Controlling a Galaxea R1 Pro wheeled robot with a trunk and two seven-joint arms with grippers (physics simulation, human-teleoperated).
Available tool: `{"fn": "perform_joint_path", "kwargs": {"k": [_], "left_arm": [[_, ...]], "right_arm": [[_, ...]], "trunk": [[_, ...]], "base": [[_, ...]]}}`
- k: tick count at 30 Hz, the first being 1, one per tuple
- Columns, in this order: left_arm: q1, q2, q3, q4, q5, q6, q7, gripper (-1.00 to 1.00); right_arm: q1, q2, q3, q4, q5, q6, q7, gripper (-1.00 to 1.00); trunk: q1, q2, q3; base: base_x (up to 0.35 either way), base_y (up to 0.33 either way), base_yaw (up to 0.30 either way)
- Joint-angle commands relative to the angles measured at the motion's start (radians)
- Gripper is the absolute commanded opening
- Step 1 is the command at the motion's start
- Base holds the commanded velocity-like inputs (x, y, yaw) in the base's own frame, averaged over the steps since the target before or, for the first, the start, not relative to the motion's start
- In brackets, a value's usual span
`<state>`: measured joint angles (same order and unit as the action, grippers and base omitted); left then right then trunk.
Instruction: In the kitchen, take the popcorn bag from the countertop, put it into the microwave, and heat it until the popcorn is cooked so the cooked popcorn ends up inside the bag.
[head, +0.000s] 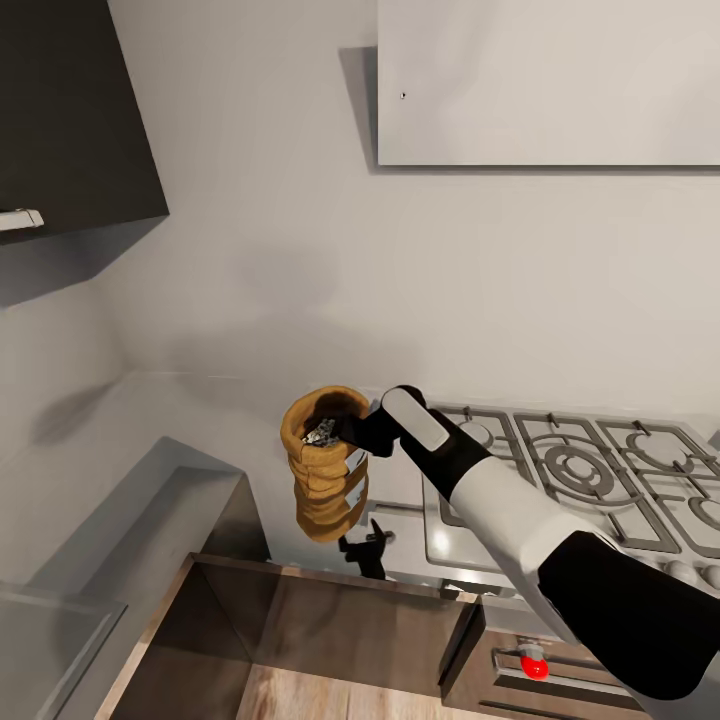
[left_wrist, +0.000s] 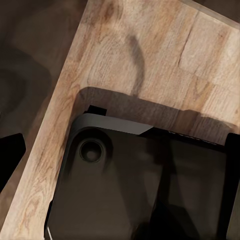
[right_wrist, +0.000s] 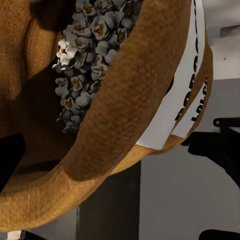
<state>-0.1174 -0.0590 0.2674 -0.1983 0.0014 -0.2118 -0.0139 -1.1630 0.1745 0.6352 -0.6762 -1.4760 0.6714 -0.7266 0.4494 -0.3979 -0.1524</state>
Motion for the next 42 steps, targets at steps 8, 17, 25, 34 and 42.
{"fn": "perform_joint_path", "kwargs": {"k": [8,17,25,34,42], "left_arm": [[-0.001,0.000,0.004,0.000,0.000,-0.003,-0.001,1.00],[-0.001,0.001,0.004,0.000,0.000,-0.003,-0.001,1.00],[-0.001,0.001,0.004,0.000,0.000,-0.003,-0.001,1.00],[-0.001,0.000,0.004,0.000,0.000,-0.003,-0.001,1.00],[-0.001,0.000,0.004,0.000,0.000,-0.003,-0.001,1.00]], "right_arm": [[-0.001,0.000,0.039,0.041,-0.007,-0.002,0.046,1.00],[-0.003,0.000,0.048,0.056,-0.007,-0.004,0.069,1.00],[-0.003,0.000,0.048,0.061,-0.007,-0.004,0.078,-1.00],[-0.003,0.000,0.047,0.061,-0.007,-0.003,0.079,-1.00],[-0.006,0.000,0.046,0.061,-0.008,-0.001,0.079,-1.00]], "trunk": [[0.001,-0.002,-0.002],[0.001,-0.002,-0.002],[0.001,-0.002,-0.002],[0.001,-0.002,-0.002],[0.001,-0.002,-0.002]], "base": [[0.000,0.000,0.000],[0.000,0.000,0.000],[0.000,0.000,0.000],[0.000,0.000,0.000],[0.000,0.000,0.000]]}}
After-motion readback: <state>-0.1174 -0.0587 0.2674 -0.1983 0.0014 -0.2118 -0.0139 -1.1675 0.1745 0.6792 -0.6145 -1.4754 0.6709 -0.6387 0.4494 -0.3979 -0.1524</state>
